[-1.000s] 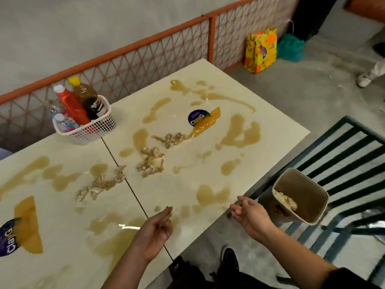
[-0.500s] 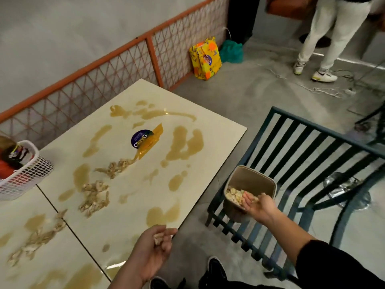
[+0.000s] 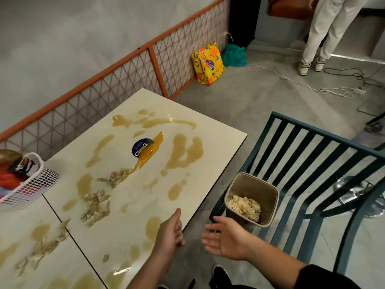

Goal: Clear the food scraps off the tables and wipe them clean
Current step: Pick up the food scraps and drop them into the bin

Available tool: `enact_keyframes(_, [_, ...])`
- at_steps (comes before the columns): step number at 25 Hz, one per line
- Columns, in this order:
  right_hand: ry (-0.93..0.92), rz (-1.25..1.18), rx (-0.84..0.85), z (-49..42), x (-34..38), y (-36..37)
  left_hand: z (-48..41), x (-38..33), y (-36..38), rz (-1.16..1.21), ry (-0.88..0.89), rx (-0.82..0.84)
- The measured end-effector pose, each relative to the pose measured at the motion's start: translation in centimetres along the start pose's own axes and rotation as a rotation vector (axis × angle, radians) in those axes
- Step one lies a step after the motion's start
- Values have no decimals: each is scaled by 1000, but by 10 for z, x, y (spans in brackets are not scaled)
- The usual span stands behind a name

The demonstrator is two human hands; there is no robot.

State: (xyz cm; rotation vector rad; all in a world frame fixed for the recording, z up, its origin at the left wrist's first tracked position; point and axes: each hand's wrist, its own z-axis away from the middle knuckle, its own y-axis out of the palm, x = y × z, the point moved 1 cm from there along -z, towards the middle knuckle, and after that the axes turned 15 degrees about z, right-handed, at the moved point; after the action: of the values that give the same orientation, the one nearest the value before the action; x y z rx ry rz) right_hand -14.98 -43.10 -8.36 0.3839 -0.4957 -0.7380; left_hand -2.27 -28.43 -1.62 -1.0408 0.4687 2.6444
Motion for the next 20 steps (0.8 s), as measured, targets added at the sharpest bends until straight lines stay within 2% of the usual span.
enact_keyframes(3, [-90, 59, 143, 6, 4, 36, 0, 6, 15, -331, 259, 28])
enact_keyframes(5, [-204, 22, 158, 8, 12, 47, 1, 16, 21, -432, 400, 54])
enact_keyframes(7, [-290, -15, 139, 8, 18, 51, -2, 29, 24, -520, 451, 92])
enact_keyframes(11, [-395, -21, 15, 5, 21, 42, -3, 34, 26, -628, 333, 286])
enact_keyframes(14, [-383, -107, -60, -2, 15, 32, -2, 27, 26, -553, 204, 414])
enact_keyframes(17, [-340, -83, -123, -5, 13, 17, -6, 29, 26, -525, 156, 374])
enact_keyframes(20, [-318, -197, -338, -5, 27, -29, -8, 29, 17, -502, 167, 217])
